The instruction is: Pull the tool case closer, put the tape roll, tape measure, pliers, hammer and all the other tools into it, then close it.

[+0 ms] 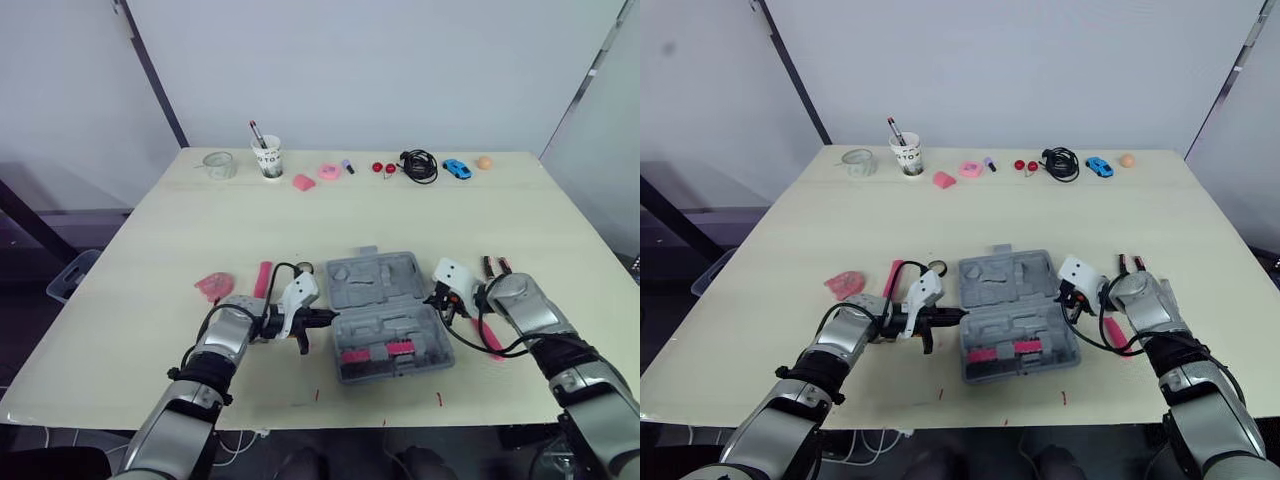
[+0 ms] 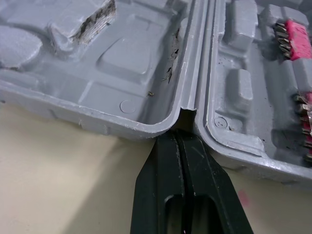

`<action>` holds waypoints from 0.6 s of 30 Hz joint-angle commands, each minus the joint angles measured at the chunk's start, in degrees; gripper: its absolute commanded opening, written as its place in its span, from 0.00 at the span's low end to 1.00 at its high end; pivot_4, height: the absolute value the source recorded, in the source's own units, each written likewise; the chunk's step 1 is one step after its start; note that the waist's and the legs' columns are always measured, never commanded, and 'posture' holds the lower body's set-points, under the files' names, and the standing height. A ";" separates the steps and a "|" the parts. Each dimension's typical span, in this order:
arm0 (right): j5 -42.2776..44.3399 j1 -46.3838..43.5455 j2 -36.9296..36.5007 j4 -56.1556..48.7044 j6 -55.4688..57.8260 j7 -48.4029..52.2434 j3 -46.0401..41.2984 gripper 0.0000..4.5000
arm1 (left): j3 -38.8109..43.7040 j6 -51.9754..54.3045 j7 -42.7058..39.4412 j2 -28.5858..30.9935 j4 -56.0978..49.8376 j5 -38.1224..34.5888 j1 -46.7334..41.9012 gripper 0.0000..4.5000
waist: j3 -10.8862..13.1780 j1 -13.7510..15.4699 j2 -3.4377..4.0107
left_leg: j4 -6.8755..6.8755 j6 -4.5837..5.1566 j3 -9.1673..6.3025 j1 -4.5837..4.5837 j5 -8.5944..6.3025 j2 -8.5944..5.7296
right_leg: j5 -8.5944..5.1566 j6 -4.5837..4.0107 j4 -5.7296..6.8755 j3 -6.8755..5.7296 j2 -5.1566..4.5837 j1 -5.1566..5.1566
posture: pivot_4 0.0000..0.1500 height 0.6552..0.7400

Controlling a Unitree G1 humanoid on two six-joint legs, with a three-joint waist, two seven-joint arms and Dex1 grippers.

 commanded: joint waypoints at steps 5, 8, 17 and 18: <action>2.74 3.73 0.39 -11.13 6.40 3.83 1.30 0.01 | -1.92 2.36 -4.17 2.41 -4.61 0.52 2.60 0.00 | 0.00 -0.28 0.00 | 0.00 0.00 -0.03 0.01 0.00 0.03 | 0.00 -0.01 0.01 0.01 0.06 0.00 | 1.00 1.00; 3.44 6.37 -0.20 -16.45 9.94 4.50 1.48 0.01 | -3.01 3.49 -5.94 3.24 -7.48 0.62 4.27 0.00 | 0.00 -0.30 0.00 | -0.03 0.00 -0.08 0.01 0.00 0.08 | -0.01 -0.02 -0.01 0.02 0.14 -0.02 | 1.00 1.00; 5.99 13.50 -2.08 -29.95 19.14 4.04 1.12 0.01 | -4.52 7.32 -9.65 6.56 -14.63 0.62 7.96 0.00 | -0.01 -0.09 -0.01 | -0.03 0.00 -0.08 0.01 -0.01 0.08 | -0.02 -0.03 0.00 0.03 0.15 -0.03 | 1.00 1.00; 6.21 14.16 -2.25 -30.86 19.78 3.77 1.13 0.01 | -4.79 7.74 -10.01 6.88 -15.27 0.60 8.30 0.00 | -0.01 -0.08 -0.01 | -0.03 0.00 -0.09 0.01 -0.01 0.08 | -0.02 -0.03 -0.01 0.03 0.15 -0.03 | 1.00 1.00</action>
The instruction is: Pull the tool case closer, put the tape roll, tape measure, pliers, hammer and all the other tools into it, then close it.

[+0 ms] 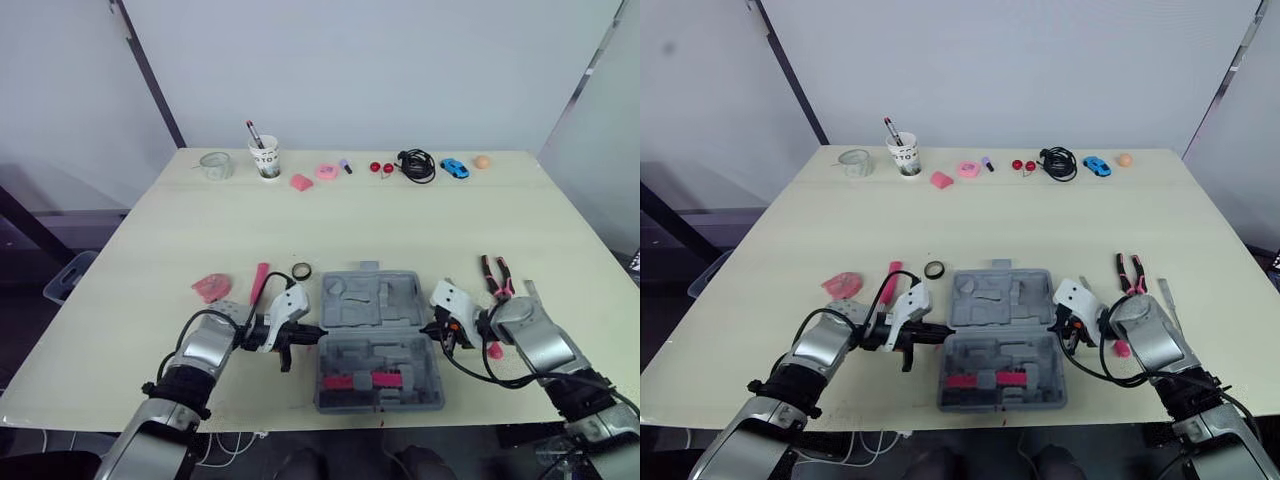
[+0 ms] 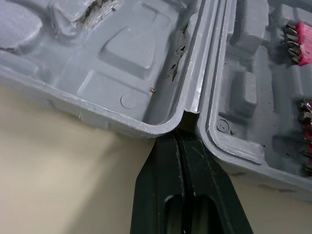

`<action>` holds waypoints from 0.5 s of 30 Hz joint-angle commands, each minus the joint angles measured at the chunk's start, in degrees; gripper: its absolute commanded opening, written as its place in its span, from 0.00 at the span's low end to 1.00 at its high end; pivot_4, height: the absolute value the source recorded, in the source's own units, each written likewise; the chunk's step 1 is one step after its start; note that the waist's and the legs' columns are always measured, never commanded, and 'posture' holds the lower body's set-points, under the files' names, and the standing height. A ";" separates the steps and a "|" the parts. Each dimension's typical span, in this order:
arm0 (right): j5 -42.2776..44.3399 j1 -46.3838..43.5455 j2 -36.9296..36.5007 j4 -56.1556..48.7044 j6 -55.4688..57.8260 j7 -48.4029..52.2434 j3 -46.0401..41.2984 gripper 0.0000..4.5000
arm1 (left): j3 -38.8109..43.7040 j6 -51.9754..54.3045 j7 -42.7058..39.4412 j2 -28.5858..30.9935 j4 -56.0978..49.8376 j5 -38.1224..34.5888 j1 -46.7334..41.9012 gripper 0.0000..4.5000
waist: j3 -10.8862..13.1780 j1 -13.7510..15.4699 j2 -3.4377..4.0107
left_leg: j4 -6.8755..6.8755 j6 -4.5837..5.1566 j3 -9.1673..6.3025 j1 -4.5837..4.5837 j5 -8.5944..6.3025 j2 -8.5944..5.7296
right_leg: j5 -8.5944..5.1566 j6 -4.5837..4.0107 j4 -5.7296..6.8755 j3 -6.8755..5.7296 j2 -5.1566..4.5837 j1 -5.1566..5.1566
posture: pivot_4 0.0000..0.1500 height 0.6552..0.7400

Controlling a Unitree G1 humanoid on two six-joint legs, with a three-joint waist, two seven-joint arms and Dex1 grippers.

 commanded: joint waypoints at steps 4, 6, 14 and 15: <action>3.37 2.80 -0.03 -7.86 3.76 -0.42 0.70 0.01 | -3.39 2.46 -2.74 1.01 -4.12 0.42 2.40 0.00 | 0.00 0.09 -0.01 | 0.00 0.00 0.00 -0.01 0.00 0.00 | 0.00 0.00 -0.01 0.00 0.00 -0.01 | 1.00 1.00; 3.78 3.34 0.01 -8.75 4.60 -0.89 0.62 0.01 | -3.71 2.98 -3.21 1.23 -4.79 0.47 2.60 0.00 | -0.01 0.12 -0.01 | 0.01 0.00 0.00 -0.01 0.00 0.00 | 0.00 0.00 -0.01 0.00 0.00 -0.01 | 1.00 1.00; 5.62 5.03 -0.82 -11.89 7.64 -1.01 1.38 0.01 | -5.03 4.37 -4.81 2.28 -7.40 0.32 4.07 0.00 | -0.01 0.13 -0.01 | 0.00 0.00 0.00 -0.01 0.00 0.00 | -0.01 0.00 -0.01 0.01 0.01 -0.01 | 1.00 1.00; 5.80 5.19 -1.01 -12.24 7.89 -0.91 1.57 0.01 | -5.16 4.43 -4.92 2.34 -7.72 0.25 4.33 0.00 | -0.01 0.13 -0.01 | 0.00 0.00 0.00 -0.01 0.00 0.00 | -0.01 0.00 -0.01 0.01 0.00 -0.01 | 1.00 1.00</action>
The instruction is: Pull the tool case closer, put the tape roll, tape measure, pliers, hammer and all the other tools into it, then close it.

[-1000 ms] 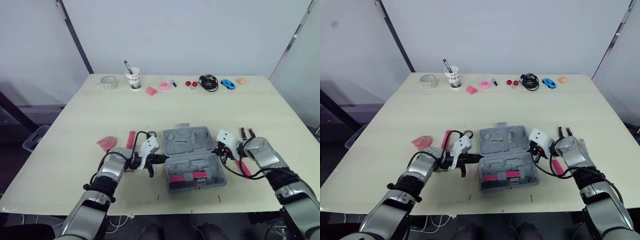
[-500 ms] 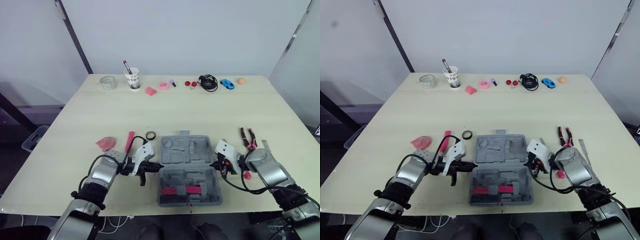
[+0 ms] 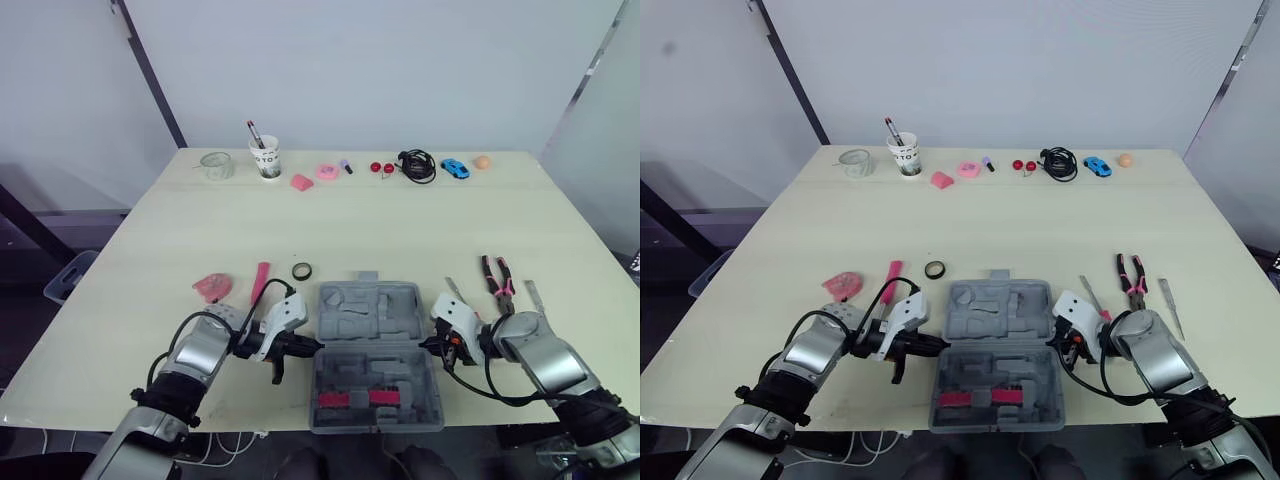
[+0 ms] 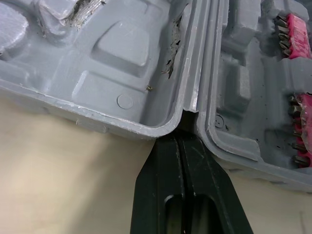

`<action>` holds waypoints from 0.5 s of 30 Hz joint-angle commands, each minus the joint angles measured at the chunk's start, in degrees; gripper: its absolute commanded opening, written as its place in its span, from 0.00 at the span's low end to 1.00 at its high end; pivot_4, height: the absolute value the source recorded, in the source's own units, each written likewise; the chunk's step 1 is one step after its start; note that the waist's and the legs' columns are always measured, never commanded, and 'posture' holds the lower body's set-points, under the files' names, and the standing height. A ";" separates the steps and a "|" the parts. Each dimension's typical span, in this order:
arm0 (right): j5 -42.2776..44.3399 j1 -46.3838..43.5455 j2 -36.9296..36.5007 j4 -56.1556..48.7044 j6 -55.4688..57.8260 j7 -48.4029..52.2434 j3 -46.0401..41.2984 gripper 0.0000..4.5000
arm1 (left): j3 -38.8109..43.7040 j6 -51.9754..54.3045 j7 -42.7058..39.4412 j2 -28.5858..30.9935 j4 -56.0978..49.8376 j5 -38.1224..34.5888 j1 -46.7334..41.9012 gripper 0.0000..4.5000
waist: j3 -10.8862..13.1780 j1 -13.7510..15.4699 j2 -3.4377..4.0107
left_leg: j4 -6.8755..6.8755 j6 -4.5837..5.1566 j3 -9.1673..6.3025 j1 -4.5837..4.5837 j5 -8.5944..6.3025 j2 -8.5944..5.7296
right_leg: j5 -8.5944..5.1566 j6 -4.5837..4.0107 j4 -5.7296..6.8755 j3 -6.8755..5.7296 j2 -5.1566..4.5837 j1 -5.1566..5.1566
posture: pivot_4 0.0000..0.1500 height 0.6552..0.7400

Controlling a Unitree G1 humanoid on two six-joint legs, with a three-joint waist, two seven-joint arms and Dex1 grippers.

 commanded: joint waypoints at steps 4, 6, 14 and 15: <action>3.26 0.76 -0.32 -4.87 1.54 0.78 2.07 0.01 | -3.34 1.23 -2.09 -0.31 -2.57 -0.20 2.54 0.00 | -0.01 0.02 -0.02 | 0.00 0.00 0.00 0.00 0.00 0.00 | 0.00 0.00 0.00 0.00 0.00 0.00 | 1.00 1.00; 3.56 1.06 -0.83 -5.18 1.77 0.85 2.11 0.01 | -3.64 0.58 -1.91 -0.31 -2.21 0.26 2.72 0.00 | -0.02 0.02 -0.02 | 0.00 0.00 0.00 0.00 0.00 0.00 | 0.00 0.00 0.00 0.00 0.00 0.00 | 1.00 1.00; 5.10 2.84 -2.68 -7.45 2.98 0.63 2.15 0.01 | -5.42 -0.56 -2.80 -1.44 -2.49 0.63 2.83 0.00 | -0.03 0.18 -0.02 | 0.00 0.00 0.00 0.00 0.00 0.00 | 0.00 0.00 -0.03 0.00 0.00 0.01 | 1.00 1.00; 5.30 3.06 -2.83 -7.74 3.11 0.58 2.13 0.01 | -5.57 -0.63 -2.73 -1.56 -2.54 0.74 2.91 0.00 | -0.04 0.17 -0.02 | 0.00 0.00 0.00 0.00 0.00 0.00 | 0.00 0.00 -0.03 0.00 0.00 0.01 | 1.00 1.00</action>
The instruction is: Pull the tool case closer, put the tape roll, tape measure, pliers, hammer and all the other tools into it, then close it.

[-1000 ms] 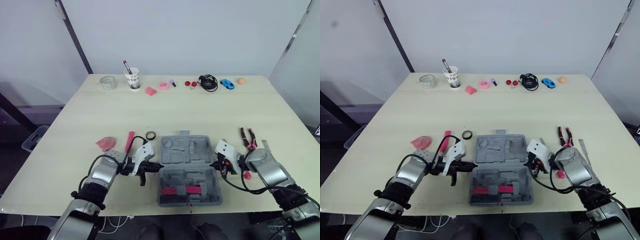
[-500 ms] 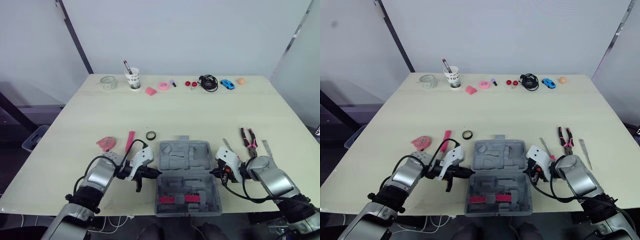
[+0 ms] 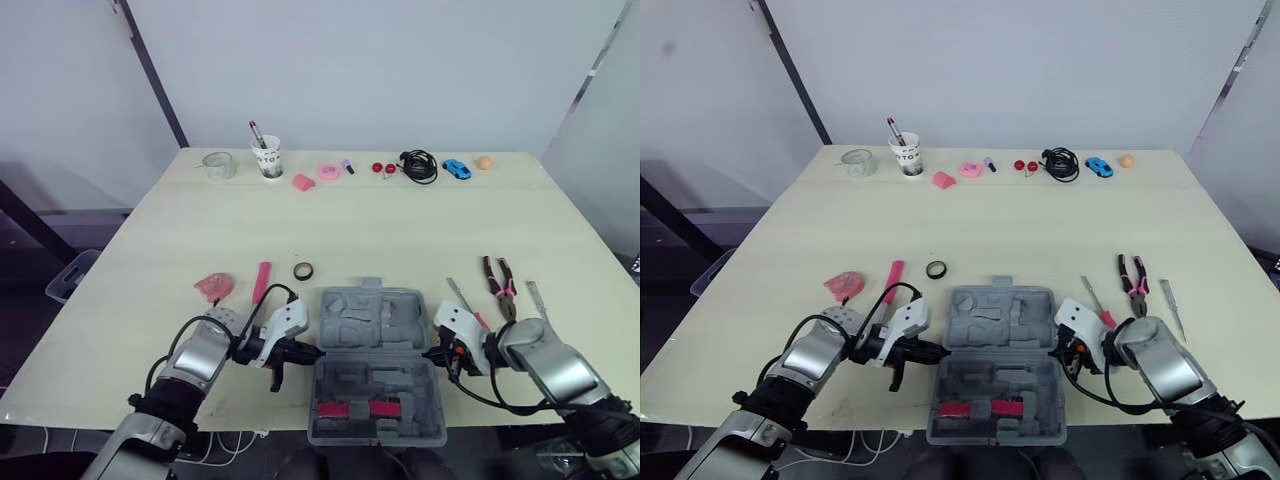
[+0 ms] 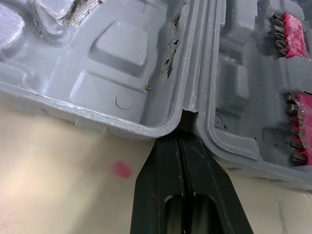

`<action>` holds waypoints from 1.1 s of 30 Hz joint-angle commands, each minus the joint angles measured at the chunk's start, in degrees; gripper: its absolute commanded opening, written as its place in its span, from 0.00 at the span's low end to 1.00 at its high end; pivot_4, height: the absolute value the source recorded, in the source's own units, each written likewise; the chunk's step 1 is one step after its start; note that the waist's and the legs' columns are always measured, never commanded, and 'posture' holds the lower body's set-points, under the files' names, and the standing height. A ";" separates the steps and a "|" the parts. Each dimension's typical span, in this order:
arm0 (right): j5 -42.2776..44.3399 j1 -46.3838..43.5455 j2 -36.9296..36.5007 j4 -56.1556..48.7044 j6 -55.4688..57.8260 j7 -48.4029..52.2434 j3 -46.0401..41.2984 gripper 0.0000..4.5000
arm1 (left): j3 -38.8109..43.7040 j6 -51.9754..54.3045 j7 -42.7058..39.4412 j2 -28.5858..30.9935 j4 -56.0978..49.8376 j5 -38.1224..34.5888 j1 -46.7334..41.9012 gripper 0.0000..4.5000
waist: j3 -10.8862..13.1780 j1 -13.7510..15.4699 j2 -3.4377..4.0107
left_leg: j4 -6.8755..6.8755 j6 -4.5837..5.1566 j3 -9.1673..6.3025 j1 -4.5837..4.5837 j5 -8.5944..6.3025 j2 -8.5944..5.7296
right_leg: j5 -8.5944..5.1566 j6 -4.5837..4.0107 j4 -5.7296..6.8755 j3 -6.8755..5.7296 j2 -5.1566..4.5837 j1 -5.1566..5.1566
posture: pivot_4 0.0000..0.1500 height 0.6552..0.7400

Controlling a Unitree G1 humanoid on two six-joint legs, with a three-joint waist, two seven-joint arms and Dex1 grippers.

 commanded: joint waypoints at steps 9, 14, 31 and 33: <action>3.65 0.87 -0.41 -3.97 0.60 -0.07 1.09 0.01 | -4.68 -0.89 -2.08 -1.23 0.16 1.57 1.45 0.00 | -0.01 -0.01 0.00 | 0.00 0.00 0.00 0.00 0.00 0.00 | 0.00 0.00 0.00 0.00 0.00 0.00 | 1.00 1.00; 3.82 1.23 -1.11 -3.61 0.37 -0.48 0.91 0.01 | -4.85 -0.84 -2.59 -1.41 -0.20 1.79 1.59 0.00 | -0.01 0.00 0.01 | 0.00 0.00 0.00 0.00 0.00 0.00 | 0.00 0.00 -0.01 0.00 0.00 0.00 | 1.00 1.00; 5.53 1.21 -2.82 -3.59 0.18 -0.48 1.68 0.01 | -4.84 -0.30 -3.68 -0.32 -1.21 2.32 2.90 0.00 | -0.05 -0.02 0.00 | 0.00 0.00 -0.01 0.00 0.00 0.00 | 0.00 0.00 -0.02 0.00 0.00 0.00 | 1.00 1.00; 5.61 1.20 -2.76 -3.53 0.16 -0.70 1.86 0.01 | -4.83 -0.07 -3.64 -0.15 -1.45 2.29 3.02 0.00 | -0.06 -0.03 -0.01 | 0.00 0.00 -0.01 0.00 0.00 0.00 | 0.00 0.00 -0.02 0.00 0.00 0.00 | 1.00 1.00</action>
